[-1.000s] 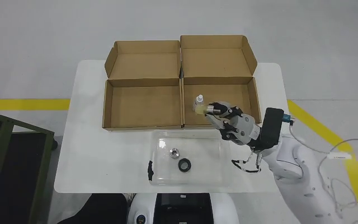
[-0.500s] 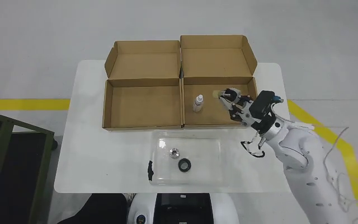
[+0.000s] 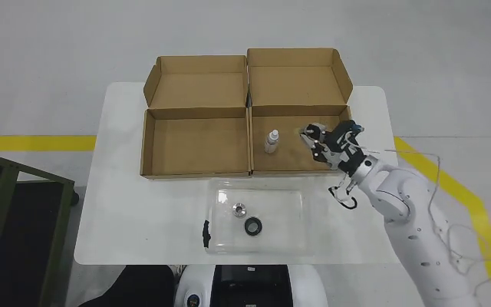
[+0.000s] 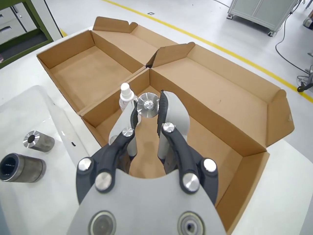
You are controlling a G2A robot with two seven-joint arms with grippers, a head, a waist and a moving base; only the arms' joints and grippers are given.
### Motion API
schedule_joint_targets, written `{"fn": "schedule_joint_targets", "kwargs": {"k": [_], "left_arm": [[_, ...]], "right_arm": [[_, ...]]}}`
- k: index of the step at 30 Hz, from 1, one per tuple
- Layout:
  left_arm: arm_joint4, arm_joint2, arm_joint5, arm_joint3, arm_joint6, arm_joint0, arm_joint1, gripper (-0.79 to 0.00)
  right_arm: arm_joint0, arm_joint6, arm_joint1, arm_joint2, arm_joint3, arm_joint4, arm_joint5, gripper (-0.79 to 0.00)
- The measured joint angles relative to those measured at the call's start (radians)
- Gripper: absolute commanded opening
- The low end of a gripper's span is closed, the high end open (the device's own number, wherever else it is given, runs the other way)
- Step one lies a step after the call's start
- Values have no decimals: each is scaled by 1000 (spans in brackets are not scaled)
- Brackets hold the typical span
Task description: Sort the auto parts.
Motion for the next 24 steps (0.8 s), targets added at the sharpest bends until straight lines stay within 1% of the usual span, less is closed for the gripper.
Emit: {"fn": "schedule_joint_targets", "kwargs": {"k": [7, 14, 24], "left_arm": [[0, 0, 0, 0, 0, 0, 0, 0], [0, 0, 0, 0, 0, 0, 0, 0], [0, 0, 0, 0, 0, 0, 0, 0]], "right_arm": [[41, 66, -3, -47, 48, -71, 5, -785], [109, 133, -15, -120, 124, -108, 9, -785], [192, 177, -33, -201, 215, -139, 25, -785]]}}
